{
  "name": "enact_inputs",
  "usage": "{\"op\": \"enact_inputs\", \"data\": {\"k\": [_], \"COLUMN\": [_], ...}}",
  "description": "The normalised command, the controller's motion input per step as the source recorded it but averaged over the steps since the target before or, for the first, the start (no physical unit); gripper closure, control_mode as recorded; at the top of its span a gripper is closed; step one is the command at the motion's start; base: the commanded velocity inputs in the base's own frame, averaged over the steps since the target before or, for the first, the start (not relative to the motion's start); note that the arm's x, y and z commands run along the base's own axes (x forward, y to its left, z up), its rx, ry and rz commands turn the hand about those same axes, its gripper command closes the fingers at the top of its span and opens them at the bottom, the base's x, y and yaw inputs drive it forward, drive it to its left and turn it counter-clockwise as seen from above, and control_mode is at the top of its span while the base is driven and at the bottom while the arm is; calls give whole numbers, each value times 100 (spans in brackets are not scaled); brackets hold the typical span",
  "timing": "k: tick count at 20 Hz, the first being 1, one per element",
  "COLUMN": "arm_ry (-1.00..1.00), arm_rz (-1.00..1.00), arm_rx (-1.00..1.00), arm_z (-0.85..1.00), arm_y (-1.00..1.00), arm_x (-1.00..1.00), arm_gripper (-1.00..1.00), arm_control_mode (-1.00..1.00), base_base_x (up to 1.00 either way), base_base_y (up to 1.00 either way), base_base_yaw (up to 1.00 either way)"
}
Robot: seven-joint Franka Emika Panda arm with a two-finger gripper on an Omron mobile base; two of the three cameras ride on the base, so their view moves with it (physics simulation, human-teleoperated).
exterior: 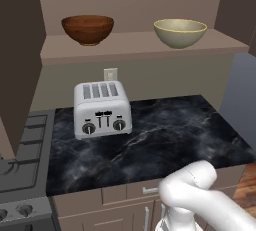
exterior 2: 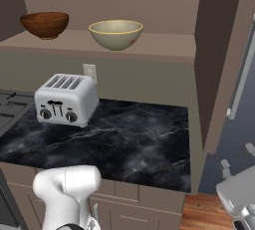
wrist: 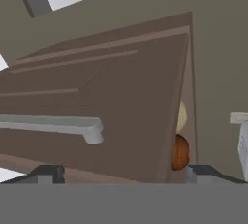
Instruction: Open the cabinet. Pick the bowls from the counter and place them in the cabinet. Then close the cabinet.
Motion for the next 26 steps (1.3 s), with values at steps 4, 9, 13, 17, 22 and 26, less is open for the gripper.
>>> {"op": "enact_inputs", "data": {"k": [4,9,13,17,22,26], "arm_ry": [0,0,0,0,0,0], "arm_rz": [6,8,8,6,2,0], "arm_rx": [-7,-5,-3,-1,-1,0], "arm_z": [-23,-2,0,-1,-13,-24], "arm_y": [-3,-3,0,0,16,81], "arm_x": [47,51,53,55,37,31], "arm_gripper": [-100,-100,-100,-100,-100,-100], "arm_control_mode": [-100,-100,-100,-100,-100,-100], "base_base_x": [0,0,0,0,0,0], "base_base_y": [0,0,0,0,0,0], "base_base_yaw": [0,0,0,0,0,0]}}
